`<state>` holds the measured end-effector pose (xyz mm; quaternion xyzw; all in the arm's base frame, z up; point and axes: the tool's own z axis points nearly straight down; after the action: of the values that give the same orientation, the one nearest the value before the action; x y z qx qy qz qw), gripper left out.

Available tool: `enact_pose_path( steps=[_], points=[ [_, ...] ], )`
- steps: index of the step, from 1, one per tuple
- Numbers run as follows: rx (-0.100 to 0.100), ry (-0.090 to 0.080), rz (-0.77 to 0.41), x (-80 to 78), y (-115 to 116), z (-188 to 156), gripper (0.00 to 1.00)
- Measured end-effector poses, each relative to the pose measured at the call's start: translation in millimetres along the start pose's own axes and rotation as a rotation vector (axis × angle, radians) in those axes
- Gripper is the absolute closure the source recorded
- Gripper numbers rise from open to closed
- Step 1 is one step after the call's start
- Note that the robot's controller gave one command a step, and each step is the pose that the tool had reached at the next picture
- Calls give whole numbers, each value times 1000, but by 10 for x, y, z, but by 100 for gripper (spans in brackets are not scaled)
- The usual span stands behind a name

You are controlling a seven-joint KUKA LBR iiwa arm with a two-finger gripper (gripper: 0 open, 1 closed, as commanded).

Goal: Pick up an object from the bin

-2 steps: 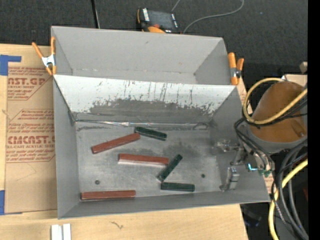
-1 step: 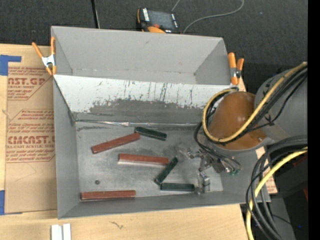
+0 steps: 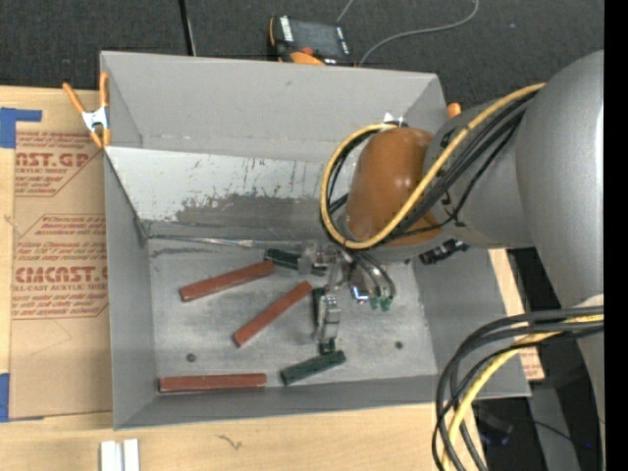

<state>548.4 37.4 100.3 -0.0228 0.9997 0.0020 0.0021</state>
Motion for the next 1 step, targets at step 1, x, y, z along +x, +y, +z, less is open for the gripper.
enact_pose_path(
  steps=[1],
  points=[
    [0, 2, 55, -71, 463, -56, 0]
  ],
)
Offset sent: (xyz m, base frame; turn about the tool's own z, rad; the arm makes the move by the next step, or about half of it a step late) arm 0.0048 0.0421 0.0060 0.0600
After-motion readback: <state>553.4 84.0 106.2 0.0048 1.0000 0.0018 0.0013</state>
